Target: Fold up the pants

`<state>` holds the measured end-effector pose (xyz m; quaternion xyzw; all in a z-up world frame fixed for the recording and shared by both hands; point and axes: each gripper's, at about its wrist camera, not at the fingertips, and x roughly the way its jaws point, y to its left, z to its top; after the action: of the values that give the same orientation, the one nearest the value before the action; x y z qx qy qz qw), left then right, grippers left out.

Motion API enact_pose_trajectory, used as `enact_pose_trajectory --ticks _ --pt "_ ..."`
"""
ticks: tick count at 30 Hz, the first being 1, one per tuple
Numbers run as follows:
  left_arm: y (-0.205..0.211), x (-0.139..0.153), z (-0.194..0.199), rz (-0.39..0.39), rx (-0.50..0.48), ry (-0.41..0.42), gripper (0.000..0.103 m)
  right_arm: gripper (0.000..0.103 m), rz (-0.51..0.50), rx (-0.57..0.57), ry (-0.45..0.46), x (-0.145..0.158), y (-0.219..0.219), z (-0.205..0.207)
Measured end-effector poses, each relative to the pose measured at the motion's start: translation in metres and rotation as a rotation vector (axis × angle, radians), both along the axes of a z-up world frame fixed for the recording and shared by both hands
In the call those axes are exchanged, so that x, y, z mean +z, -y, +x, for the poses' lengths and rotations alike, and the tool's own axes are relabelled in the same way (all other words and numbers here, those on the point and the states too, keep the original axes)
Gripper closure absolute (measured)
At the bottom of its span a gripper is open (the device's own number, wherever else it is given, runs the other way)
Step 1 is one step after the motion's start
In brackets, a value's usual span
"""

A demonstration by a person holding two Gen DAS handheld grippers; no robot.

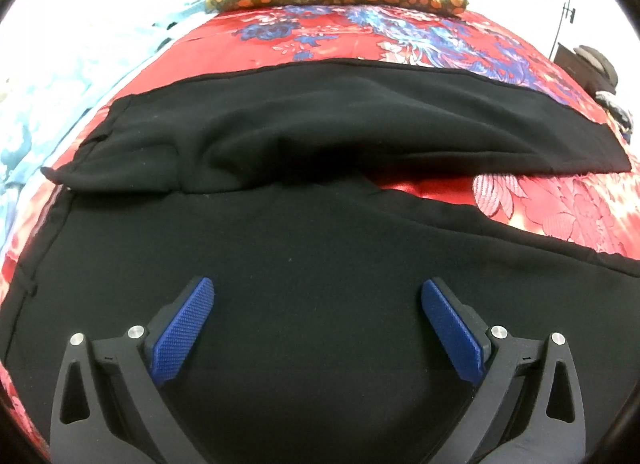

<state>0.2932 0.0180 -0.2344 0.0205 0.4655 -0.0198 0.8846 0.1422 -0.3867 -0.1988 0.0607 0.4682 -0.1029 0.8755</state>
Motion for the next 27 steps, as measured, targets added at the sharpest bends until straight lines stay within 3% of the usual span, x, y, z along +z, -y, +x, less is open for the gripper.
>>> enact_pose_trajectory --ticks 5,9,13,16,18,20,22,27 --pt "-0.005 0.016 -0.005 -0.032 0.018 -0.047 0.001 0.0 0.018 0.011 -0.03 0.005 0.002 0.0" --pt "-0.011 0.047 -0.006 -0.081 0.078 0.069 0.001 0.0 0.07 0.01 -0.007 0.017 0.006 -0.006" --pt "-0.019 0.06 0.028 -0.054 0.098 0.118 0.001 0.0 0.127 -0.006 0.023 0.028 0.02 -0.003" --pt "-0.032 0.036 0.058 0.027 0.134 0.056 0.001 0.0 0.153 0.002 0.046 0.042 0.042 0.016" --pt "-0.043 0.0 0.067 0.026 0.129 -0.038 0.0 0.0 0.119 0.009 0.057 0.054 0.065 0.041" --pt "-0.037 -0.003 0.055 0.066 0.119 0.043 0.0 0.0 0.111 -0.004 0.075 0.067 0.101 0.076" --pt "-0.03 -0.006 0.053 0.118 0.116 0.042 0.0 0.0 0.138 -0.033 0.079 0.074 0.143 0.12" --pt "-0.032 -0.009 0.048 0.118 0.12 0.067 0.0 0.0 0.237 -0.129 -0.005 0.056 0.225 0.225"
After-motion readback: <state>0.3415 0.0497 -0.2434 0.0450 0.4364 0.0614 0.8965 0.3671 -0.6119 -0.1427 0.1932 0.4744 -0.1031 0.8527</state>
